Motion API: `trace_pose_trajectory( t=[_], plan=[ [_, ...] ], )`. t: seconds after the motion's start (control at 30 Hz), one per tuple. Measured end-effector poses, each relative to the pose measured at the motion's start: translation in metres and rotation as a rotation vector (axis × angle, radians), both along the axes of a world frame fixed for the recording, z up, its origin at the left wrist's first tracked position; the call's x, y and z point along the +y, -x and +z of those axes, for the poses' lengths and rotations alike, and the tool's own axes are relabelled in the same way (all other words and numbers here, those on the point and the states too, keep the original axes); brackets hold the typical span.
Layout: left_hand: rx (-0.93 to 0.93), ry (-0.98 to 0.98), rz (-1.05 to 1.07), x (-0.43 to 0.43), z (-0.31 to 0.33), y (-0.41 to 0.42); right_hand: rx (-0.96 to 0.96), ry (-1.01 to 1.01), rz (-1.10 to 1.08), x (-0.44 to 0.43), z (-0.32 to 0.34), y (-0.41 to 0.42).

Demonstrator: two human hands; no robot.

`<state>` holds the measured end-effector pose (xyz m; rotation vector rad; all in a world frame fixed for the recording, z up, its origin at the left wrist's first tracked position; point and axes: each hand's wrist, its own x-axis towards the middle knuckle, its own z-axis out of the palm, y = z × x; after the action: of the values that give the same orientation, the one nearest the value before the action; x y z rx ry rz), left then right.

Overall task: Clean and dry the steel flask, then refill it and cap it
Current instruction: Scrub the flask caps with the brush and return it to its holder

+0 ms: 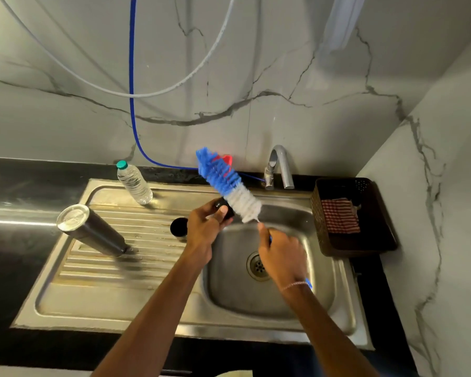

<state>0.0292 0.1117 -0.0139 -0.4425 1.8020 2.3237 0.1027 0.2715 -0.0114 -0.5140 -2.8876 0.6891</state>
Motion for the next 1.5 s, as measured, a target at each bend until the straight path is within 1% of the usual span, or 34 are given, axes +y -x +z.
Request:
trace_pose_trajectory(
  t=[0.03,0.1,0.17,0.23,0.3,0.4,0.47,0.5,0.57,0.67,0.73,0.83,0.93,1.03,1.13,1.2,1.27,1.33,1.43,1.5],
  plan=[
    [0.002,-0.002,-0.01,0.002,0.0,-0.001,-0.008,-0.023,-0.001,-0.001,0.001,0.007],
    [-0.009,-0.032,0.035,-0.001,0.004,0.003,0.031,-0.05,0.013,0.002,-0.004,0.004],
    [-0.027,-0.074,0.098,-0.009,0.012,0.008,0.08,-0.068,0.051,0.008,-0.017,-0.016],
    [-0.023,-0.078,0.112,-0.014,0.017,0.008,0.052,-0.052,0.095,0.008,-0.026,-0.038],
    [-0.017,-0.068,0.08,-0.012,0.015,0.003,0.006,0.021,0.084,0.004,-0.033,-0.045],
    [0.008,-0.044,-0.058,-0.006,0.006,-0.008,-0.071,0.236,0.009,-0.003,-0.026,-0.013],
    [0.031,-0.029,-0.114,-0.005,0.004,-0.011,-0.124,0.382,0.008,-0.003,-0.014,0.009],
    [0.038,-0.031,-0.11,-0.006,0.005,-0.009,-0.126,0.423,0.016,-0.001,-0.01,0.015],
    [0.035,-0.063,-0.028,-0.01,0.012,-0.003,-0.15,0.446,0.034,0.002,-0.012,0.008],
    [0.039,-0.095,0.119,-0.024,0.022,0.008,-0.105,0.512,0.061,0.004,-0.03,-0.033],
    [0.068,-0.078,0.11,-0.031,0.023,0.01,-0.087,0.514,0.06,0.003,-0.034,-0.043],
    [0.072,0.001,-0.017,-0.023,0.014,0.0,-0.125,0.448,0.041,-0.005,-0.021,-0.014],
    [0.066,0.059,-0.073,-0.013,0.007,-0.008,-0.082,0.428,0.029,-0.012,-0.011,0.012],
    [0.072,-0.005,-0.009,-0.023,0.012,-0.002,-0.102,0.443,0.046,-0.007,-0.023,-0.004],
    [0.051,-0.042,0.068,-0.038,0.019,0.004,-0.154,0.532,0.038,-0.001,-0.039,-0.04],
    [0.077,-0.024,0.013,-0.039,0.017,0.001,-0.179,0.555,0.018,-0.002,-0.039,-0.041],
    [0.114,0.004,-0.09,-0.032,0.007,-0.005,-0.182,0.559,0.011,-0.008,-0.029,-0.021],
    [0.108,0.027,-0.14,-0.024,0.001,-0.01,-0.157,0.526,0.028,-0.012,-0.019,0.003],
    [0.104,-0.003,-0.106,-0.025,0.004,-0.008,-0.146,0.524,0.06,-0.005,-0.021,0.011],
    [0.098,-0.062,-0.057,-0.035,0.011,-0.002,-0.164,0.598,0.064,0.003,-0.03,-0.008]
  ],
)
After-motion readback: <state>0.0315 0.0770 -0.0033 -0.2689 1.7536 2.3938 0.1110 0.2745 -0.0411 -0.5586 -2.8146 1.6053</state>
